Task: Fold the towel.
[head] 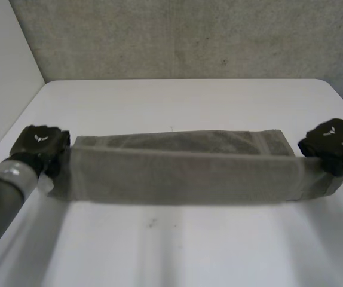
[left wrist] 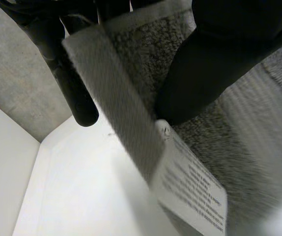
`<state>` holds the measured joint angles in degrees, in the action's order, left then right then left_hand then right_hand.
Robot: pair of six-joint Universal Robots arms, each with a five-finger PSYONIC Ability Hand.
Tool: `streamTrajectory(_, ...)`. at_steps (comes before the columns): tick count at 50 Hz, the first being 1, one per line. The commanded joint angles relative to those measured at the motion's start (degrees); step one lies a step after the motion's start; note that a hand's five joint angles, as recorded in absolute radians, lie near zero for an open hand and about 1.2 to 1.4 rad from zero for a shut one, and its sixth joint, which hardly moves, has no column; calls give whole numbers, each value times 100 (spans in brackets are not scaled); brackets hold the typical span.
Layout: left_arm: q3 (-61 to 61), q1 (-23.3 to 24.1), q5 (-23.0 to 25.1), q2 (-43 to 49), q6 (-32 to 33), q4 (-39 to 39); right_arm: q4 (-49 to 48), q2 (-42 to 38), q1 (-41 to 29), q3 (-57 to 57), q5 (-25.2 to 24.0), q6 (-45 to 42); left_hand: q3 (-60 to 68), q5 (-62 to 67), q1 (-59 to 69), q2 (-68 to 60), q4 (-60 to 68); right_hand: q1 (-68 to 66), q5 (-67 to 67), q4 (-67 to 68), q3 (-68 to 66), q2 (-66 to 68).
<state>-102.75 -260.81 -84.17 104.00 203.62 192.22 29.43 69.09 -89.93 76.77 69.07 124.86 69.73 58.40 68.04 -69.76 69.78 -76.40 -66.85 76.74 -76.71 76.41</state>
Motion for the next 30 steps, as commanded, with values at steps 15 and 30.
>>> streamTrajectory(15, 4237, 329, -618, 3663, -94, 43, -2046, -3112, -1097, -3247, 1099, 777, 1027, 1160, 1196, -1024, 1022, -360, -315, 326, -329, 359)
streamTrajectory(30, 4659, 452, -689, 4147, -50, -106, -2406, -4272, -1369, -4626, 1485, 662, -5973, -5840, -5804, 5976, -5978, 6640, 6685, -6674, 6671, -6641)
